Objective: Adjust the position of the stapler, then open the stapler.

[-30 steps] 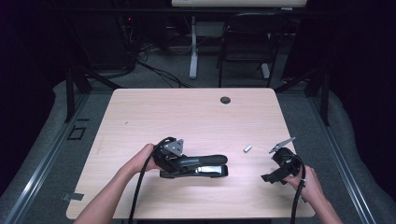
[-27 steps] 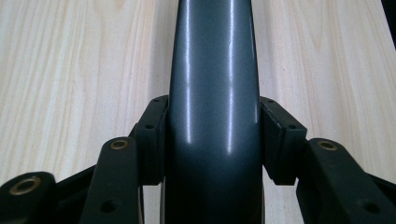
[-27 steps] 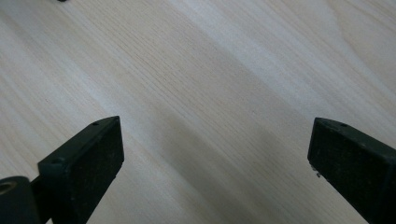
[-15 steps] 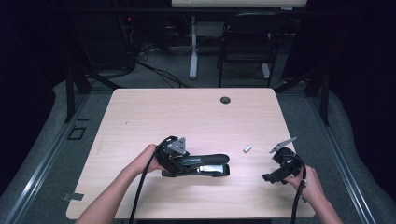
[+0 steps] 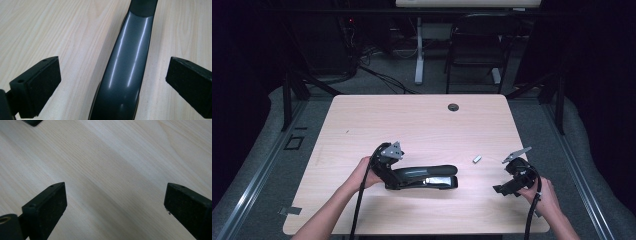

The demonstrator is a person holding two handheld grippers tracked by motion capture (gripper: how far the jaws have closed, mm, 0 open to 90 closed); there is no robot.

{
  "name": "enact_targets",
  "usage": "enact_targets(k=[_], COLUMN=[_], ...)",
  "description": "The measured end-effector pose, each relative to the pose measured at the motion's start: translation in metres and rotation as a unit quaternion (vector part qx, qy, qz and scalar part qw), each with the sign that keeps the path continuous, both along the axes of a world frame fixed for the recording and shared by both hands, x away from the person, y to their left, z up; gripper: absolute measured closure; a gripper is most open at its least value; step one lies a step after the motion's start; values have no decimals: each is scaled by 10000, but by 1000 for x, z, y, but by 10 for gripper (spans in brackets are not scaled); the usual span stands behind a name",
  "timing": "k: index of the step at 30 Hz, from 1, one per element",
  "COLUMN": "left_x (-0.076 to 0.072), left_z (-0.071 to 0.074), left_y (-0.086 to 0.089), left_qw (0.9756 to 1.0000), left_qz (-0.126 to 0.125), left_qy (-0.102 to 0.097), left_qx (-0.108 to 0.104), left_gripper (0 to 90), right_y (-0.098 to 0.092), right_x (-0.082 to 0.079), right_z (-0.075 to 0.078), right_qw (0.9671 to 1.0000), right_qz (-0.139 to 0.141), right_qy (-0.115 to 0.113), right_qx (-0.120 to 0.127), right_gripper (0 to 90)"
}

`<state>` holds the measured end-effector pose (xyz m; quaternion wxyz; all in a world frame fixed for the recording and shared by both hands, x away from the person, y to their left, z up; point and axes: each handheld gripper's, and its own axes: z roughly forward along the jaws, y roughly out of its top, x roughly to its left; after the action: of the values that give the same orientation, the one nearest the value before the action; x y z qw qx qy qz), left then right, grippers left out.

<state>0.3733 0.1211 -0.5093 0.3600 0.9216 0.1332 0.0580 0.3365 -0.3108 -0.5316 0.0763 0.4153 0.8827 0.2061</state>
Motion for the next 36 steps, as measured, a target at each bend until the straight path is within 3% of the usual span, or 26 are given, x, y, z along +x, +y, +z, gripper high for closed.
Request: enact_targets(k=[6,9,10,13,17,20,21,23,27,28,31,36], left_x=[-3,-5,-6,-12,-21,-30,-33,-39,-48,-50,-55,-60], left_z=[5,8,9,14,20,22,23,25,28,29,32,33], left_y=[3,4,3,2,4,3,2,0,-5,-7,-12,-21], left_qw=[9997,9984,9969,9939,9896,9843,9832,9825,9820,9802,9784,9808], left_qz=[203,527,752,1052,1363,1636,1690,1727,1739,1821,1878,1730], left_qy=[-65,-99,-169,-327,-398,-572,-595,-549,-468,-517,-582,-593], left_qx=[-130,-175,-127,-100,-240,-329,-347,-438,-576,-580,-645,-669], left_gripper=[0,0,0,0,0,0,0,0,0,0,0,0], right_y=[1,1,1,2,3,6,8,11,14,14,18,28], right_x=[0,0,0,0,1,1,0,0,-3,-4,-5,-5], right_z=[0,0,0,-1,1,1,0,2,4,5,5,6], right_qw=[10000,10000,10000,10000,9999,9999,9998,9998,9998,9998,9997,9995], right_qz=[1,51,54,38,62,64,37,102,107,119,110,188], right_qy=[11,14,6,-41,-88,-159,-172,-165,-190,-179,-204,-187], right_qx=[-3,-53,-75,-28,-25,20,135,-31,45,49,91,169], right_gripper=[41,43,44,47,48,51,59,73,74,74,76,102])
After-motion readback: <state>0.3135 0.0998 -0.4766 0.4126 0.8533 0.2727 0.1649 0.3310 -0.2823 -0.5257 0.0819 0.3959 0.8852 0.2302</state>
